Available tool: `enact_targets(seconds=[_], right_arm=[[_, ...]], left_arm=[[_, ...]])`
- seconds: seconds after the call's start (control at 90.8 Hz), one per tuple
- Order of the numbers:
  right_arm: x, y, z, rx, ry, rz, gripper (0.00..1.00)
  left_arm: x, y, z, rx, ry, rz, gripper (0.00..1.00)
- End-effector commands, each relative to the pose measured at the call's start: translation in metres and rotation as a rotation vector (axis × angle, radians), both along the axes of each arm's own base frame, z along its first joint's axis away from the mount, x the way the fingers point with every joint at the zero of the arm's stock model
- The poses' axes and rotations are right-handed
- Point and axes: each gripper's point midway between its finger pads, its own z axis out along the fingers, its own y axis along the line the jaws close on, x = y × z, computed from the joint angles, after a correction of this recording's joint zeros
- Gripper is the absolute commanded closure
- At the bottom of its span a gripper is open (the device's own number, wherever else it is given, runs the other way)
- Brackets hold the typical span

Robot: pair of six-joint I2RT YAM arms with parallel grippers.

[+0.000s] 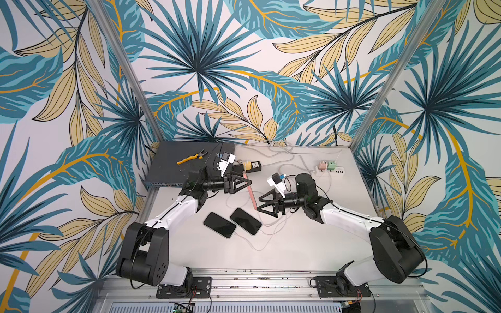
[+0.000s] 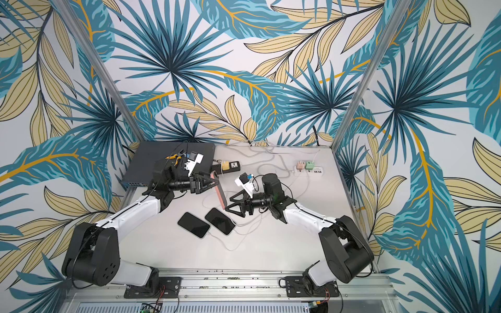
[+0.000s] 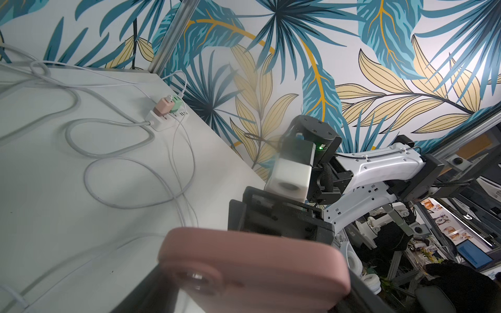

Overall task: Unplug the charging cable from the phone
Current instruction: Pick up the phone at the center of the board, then remove the charging cable from the phone.

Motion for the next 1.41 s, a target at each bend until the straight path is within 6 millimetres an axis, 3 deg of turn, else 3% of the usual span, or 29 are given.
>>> enact_targets(seconds=[0.0, 0.32, 0.892, 1.168, 1.399], right_arm=[[-0.007, -0.008, -0.018, -0.044, -0.038, 0.009, 0.22], [-0.017, 0.0, -0.042, -0.062, -0.004, 0.05, 0.45], [-0.022, 0.006, -0.05, -0.055, 0.007, 0.062, 0.87], [-0.022, 0.005, -0.05, -0.053, -0.001, 0.055, 1.0], [-0.025, 0.003, -0.055, -0.068, 0.007, 0.067, 1.0]], left_arm=[[-0.006, 0.005, 0.015, -0.013, -0.063, -0.004, 0.63], [-0.004, 0.007, 0.013, -0.01, -0.052, 0.007, 0.63], [-0.001, 0.007, 0.011, -0.006, -0.044, 0.011, 0.63], [-0.001, 0.008, 0.012, -0.006, -0.05, 0.012, 0.63], [-0.001, 0.011, 0.016, -0.01, -0.066, 0.012, 0.63]])
